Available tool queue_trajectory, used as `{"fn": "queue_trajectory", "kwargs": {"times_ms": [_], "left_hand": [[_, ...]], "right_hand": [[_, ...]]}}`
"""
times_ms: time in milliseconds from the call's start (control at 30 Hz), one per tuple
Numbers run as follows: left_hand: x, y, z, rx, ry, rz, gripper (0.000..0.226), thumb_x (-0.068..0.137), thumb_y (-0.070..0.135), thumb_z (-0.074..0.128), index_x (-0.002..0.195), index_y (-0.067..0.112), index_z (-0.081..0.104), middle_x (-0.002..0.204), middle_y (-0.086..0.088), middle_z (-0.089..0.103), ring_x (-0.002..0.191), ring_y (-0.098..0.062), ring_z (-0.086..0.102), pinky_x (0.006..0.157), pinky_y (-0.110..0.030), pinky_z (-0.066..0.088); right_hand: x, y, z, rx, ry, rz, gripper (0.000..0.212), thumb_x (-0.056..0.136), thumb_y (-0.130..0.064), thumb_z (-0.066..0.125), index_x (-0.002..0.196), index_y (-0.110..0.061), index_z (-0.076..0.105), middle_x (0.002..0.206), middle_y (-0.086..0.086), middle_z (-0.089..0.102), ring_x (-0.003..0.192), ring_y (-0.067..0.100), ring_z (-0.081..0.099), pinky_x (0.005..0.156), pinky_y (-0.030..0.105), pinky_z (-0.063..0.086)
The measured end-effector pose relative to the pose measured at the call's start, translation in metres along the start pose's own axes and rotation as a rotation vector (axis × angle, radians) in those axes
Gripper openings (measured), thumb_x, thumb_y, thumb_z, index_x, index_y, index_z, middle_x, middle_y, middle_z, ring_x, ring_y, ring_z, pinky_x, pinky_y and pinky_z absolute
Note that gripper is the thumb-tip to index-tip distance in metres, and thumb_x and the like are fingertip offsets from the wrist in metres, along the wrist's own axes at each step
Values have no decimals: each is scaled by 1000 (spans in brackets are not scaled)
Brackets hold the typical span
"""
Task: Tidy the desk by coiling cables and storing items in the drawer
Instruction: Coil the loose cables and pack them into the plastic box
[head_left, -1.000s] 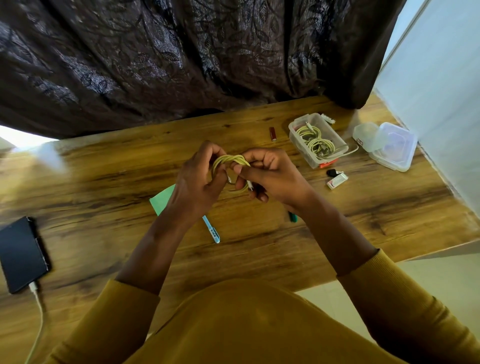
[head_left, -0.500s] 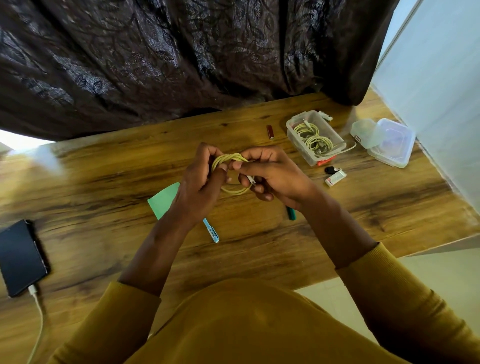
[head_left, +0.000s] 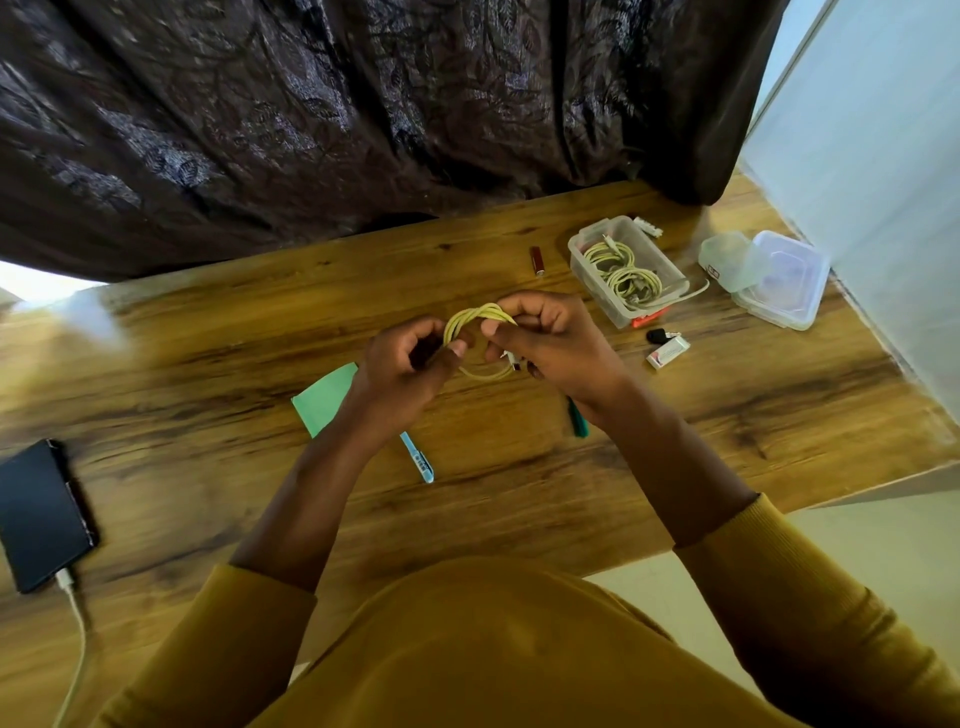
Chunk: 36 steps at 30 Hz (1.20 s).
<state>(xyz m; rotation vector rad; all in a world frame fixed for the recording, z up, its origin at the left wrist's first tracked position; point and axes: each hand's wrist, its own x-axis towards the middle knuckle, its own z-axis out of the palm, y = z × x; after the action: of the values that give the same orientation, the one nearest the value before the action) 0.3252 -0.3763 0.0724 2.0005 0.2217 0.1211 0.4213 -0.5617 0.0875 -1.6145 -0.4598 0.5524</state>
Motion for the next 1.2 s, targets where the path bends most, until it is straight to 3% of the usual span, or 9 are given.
{"fn": "queue_trajectory", "kwargs": {"times_ms": [67,267,400,667,833,967,1067,1133,1200], "left_hand": [[0,-3,0,-40,11,-29,10,99,29,71,107,28,76,89,6,77,80,-6,70,71,-34,55],[0,0,9,-120,85,-72,8,97,26,73,103,28,77,84,-1,79,75,-18,76,71,-35,63],[3,4,20,-110,116,-78,9,95,32,75,100,25,78,79,-1,79,71,-23,76,69,-36,63],[16,15,48,-82,86,-123,24,97,36,71,90,14,77,69,-2,75,56,-15,69,60,-31,59],[33,19,75,-102,96,-136,16,100,35,68,94,25,78,75,0,77,69,-12,74,67,-28,59],[51,21,97,-164,69,-189,15,100,37,69,92,28,78,78,-2,78,77,-19,75,79,-41,62],[65,30,118,-180,14,-233,15,99,33,69,96,20,78,78,-2,77,71,-12,73,69,-30,61],[72,35,131,-172,-26,-239,17,99,30,70,101,15,78,82,-1,77,69,-6,72,63,-22,58],[80,37,143,-183,-58,-255,17,99,26,71,105,12,78,88,-3,79,72,-9,75,65,-26,62]], "right_hand": [[-1,3,-3,5,-4,2,16,99,-9,68,113,-3,74,89,19,77,74,12,68,61,20,49],[-5,11,-14,89,-91,-14,32,97,-4,70,129,-3,67,111,14,78,108,37,73,90,49,58],[-6,13,-24,107,-84,12,34,97,-2,68,131,-3,65,111,15,78,101,27,75,74,29,59],[-9,23,-51,122,-42,104,29,95,5,66,124,2,68,103,17,79,89,23,77,66,27,60],[-11,23,-73,147,61,122,24,95,4,68,119,0,70,96,11,79,85,21,77,68,32,64],[-11,29,-97,113,222,172,24,93,-4,75,115,-9,67,98,19,76,83,28,77,73,46,65],[-13,33,-119,65,268,206,20,94,-8,75,112,-7,68,99,23,75,91,40,76,76,53,65],[-16,35,-132,33,281,244,13,96,-13,73,107,-6,71,96,20,76,88,36,77,76,56,64],[-20,38,-146,30,302,279,19,99,-23,71,100,-5,74,91,18,76,79,27,76,76,57,64]]}}
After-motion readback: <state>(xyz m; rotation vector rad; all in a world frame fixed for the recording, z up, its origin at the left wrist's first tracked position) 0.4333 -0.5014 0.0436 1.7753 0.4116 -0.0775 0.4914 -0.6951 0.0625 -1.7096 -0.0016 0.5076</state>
